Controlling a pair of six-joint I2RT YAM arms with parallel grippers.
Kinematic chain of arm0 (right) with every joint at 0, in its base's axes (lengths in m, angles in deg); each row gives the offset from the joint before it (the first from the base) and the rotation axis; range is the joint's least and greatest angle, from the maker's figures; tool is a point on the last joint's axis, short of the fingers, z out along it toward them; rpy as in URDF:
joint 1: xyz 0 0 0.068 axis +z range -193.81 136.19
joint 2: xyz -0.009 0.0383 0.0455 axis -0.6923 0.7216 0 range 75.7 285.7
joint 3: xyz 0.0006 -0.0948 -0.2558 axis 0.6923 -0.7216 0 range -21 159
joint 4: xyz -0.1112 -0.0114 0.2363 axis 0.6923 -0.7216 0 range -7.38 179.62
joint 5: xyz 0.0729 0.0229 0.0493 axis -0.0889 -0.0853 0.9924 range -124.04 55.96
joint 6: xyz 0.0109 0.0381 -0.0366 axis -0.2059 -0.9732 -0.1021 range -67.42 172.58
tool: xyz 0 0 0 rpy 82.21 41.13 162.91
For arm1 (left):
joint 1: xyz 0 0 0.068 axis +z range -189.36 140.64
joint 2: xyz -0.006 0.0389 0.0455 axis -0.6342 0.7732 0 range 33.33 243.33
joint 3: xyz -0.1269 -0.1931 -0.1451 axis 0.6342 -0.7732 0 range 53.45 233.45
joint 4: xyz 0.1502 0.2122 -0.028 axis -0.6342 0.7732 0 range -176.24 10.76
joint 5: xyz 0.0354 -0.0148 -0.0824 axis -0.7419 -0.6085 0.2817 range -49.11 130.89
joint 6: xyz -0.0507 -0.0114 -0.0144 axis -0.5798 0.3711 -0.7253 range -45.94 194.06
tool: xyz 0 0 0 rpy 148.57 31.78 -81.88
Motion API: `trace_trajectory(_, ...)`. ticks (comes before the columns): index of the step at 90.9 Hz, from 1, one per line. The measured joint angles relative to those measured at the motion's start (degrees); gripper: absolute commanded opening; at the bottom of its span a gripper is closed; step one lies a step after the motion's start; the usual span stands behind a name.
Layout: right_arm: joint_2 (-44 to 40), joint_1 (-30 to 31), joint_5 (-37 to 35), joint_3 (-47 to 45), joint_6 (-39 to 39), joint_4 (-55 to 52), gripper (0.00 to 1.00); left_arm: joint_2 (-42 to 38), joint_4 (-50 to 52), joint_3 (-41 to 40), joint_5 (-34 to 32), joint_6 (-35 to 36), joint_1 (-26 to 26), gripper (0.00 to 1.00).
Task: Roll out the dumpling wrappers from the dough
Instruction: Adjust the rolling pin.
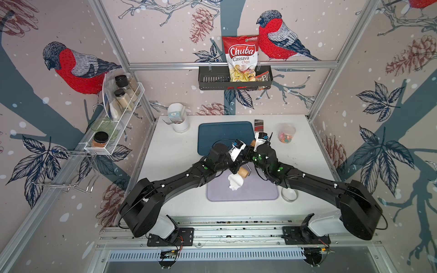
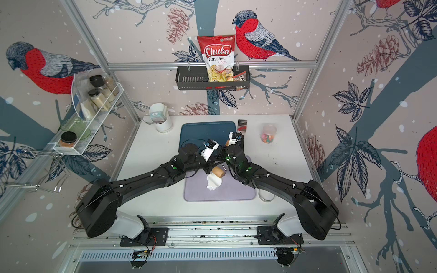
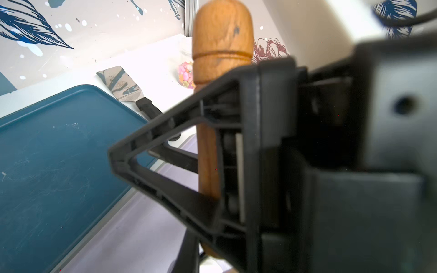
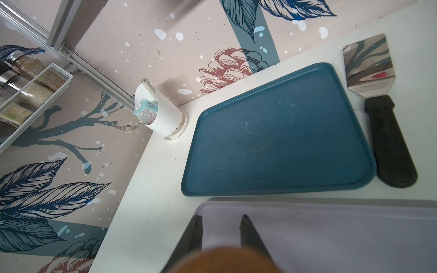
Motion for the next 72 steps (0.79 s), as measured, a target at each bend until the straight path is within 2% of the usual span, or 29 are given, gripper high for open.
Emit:
trace_trajectory(8, -0.7, -0.7, 1.4, 0.0, 0.6, -0.3, 0.16, 0.1, 0.4, 0.6, 0.1, 0.7, 0.0, 0.02)
trace_trajectory(26, -2.6, -2.6, 6.2, -0.1, 1.2, -1.7, 0.36, 0.0, 0.2, 1.0, 1.2, 1.2, 0.0, 0.01)
trace_trajectory(43, -5.0, -5.8, 14.2, -1.5, 0.6, -0.1, 0.42, -0.1, 1.9, 0.9, -0.6, 1.7, 0.0, 0.01)
trace_trajectory(49, -5.7, -7.2, 17.6, -2.5, 0.7, 1.0, 0.32, -0.1, 2.8, 0.9, -0.6, 2.3, 0.0, 0.01)
trace_trajectory(57, -6.0, -8.9, 20.7, -3.2, 1.8, 0.9, 0.25, -0.2, 3.3, 1.0, -0.6, 2.7, 0.0, 0.01)
trace_trajectory(63, -6.0, -9.3, 21.9, -3.2, 2.6, 1.0, 0.11, -0.2, 3.5, 1.1, -0.6, 2.8, 0.0, 0.03)
trace_trajectory(67, -5.9, -9.5, 22.7, -3.2, 3.0, 1.1, 0.07, -0.2, 3.6, 1.2, -0.6, 3.0, 0.0, 0.09)
trace_trajectory(72, -5.7, -9.7, 23.3, -3.2, 3.1, 1.1, 0.03, 0.1, 3.7, 1.3, -0.7, 3.0, 0.0, 0.23)
